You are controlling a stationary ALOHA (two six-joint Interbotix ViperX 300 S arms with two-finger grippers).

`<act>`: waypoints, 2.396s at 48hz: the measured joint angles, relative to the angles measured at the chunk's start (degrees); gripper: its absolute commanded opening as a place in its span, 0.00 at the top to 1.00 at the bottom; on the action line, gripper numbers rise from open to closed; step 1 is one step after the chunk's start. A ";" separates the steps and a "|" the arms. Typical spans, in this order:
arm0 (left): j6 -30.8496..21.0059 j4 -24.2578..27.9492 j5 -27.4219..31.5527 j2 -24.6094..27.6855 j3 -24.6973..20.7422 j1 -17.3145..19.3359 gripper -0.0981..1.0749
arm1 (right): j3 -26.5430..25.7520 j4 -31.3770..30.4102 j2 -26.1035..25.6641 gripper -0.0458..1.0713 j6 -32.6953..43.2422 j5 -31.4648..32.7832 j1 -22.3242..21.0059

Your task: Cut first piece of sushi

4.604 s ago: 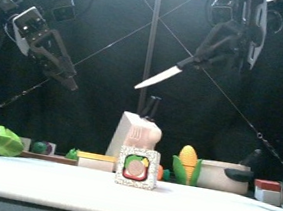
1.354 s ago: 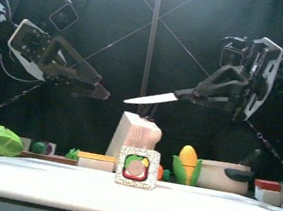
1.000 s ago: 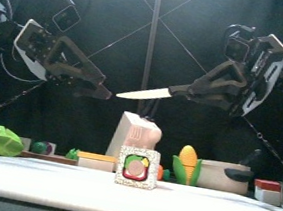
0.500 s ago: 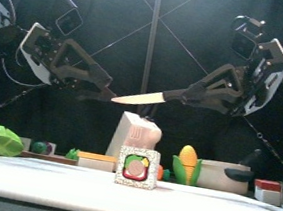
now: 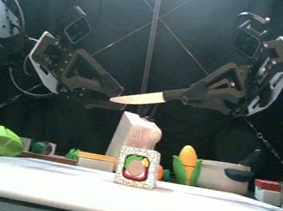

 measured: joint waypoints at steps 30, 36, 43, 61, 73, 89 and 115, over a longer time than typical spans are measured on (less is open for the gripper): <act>-2.11 2.90 -4.92 2.37 0.00 0.35 0.15 | 0.18 10.20 7.03 0.49 -0.62 -12.39 8.17; -3.16 3.43 -6.94 3.52 0.00 0.35 0.15 | 0.18 11.25 7.56 0.49 -0.62 -12.66 8.88; -5.63 5.01 -7.56 4.83 0.00 0.88 0.15 | 0.00 11.16 7.56 0.49 -0.62 -12.74 8.88; -6.06 11.16 -8.35 6.33 -1.32 5.45 0.15 | -0.79 9.23 7.56 0.49 -0.62 -11.87 8.88; -6.24 12.83 -8.35 6.42 -1.32 6.06 0.18 | -0.79 9.14 7.56 0.49 -0.62 -11.07 8.61; -6.24 13.01 -8.35 7.12 -1.32 5.98 0.40 | -0.79 9.14 7.56 0.49 -0.53 -10.99 8.61; -5.89 12.92 -5.89 7.29 -1.41 5.54 0.56 | -1.85 8.70 6.59 0.51 -0.26 -3.43 6.15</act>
